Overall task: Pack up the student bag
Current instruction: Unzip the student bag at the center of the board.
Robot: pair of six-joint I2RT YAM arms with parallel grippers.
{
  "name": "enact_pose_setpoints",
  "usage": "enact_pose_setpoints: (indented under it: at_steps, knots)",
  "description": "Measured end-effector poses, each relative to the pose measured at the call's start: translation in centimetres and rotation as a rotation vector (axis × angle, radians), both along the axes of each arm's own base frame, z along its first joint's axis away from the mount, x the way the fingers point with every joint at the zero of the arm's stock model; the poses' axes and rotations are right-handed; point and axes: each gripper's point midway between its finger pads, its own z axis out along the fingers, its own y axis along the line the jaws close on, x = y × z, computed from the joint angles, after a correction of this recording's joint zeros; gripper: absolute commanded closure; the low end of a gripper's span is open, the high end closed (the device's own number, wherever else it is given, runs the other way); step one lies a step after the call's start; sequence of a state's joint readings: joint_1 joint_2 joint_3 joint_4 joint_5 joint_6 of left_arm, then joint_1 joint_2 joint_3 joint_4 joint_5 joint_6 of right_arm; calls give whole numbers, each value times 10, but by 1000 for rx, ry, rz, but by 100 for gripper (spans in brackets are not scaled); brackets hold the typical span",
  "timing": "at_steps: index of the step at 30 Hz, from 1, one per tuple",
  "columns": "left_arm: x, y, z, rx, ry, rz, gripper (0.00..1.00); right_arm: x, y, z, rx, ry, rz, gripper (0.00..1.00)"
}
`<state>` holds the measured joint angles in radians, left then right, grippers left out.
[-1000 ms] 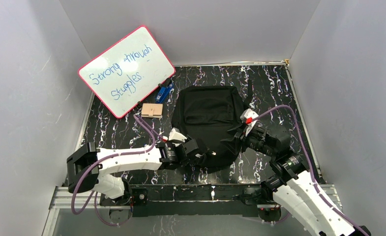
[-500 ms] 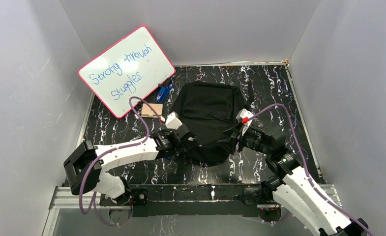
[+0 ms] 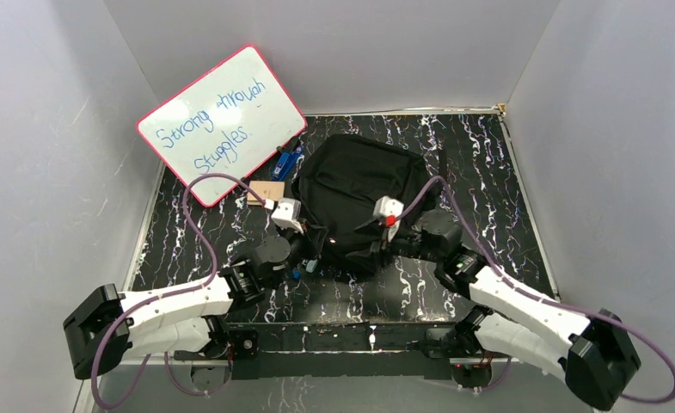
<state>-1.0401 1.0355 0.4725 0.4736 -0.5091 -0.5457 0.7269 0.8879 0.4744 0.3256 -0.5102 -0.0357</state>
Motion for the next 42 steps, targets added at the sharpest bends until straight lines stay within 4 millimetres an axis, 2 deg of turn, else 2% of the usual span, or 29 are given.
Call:
enact_pose_setpoints:
  at_steps: [5, 8, 11, 17, 26, 31, 35, 37, 39, 40, 42]
  knots:
    - [-5, 0, -6, 12, -104, -68, 100, -17, 30, -17, -35, -160, 86, 24]
    - [-7, -1, -3, -5, -150, -92, 100, -12, 33, -37, -64, -229, 68, 24]
    - [-8, -1, 0, -13, -173, -101, 100, -2, 32, -48, -86, -283, 37, 24]
    - [-12, 1, 8, -44, -200, -117, 100, 15, 39, -46, -78, -362, -4, 27]
    - [-13, 0, 9, -64, -201, -122, 100, 16, 56, -42, -55, -378, 16, 38]
    - [-13, -1, 10, -79, -194, -120, 100, 13, 63, -39, -36, -368, 27, 54]
    - [-12, 0, 8, -81, -186, -111, 100, 17, 66, -41, -40, -353, 15, 71]
    - [-11, 1, 8, -84, -183, -102, 100, 19, 67, -41, -41, -347, 8, 85]
    - [-10, 2, 7, -93, -176, -92, 100, 21, 67, -41, -40, -346, -5, 93]
    - [-10, 3, 8, -100, -172, -86, 97, 22, 68, -40, -39, -346, -9, 97]
    - [-9, 4, 7, -113, -162, -74, 81, 23, 68, -41, -40, -344, -17, 100]
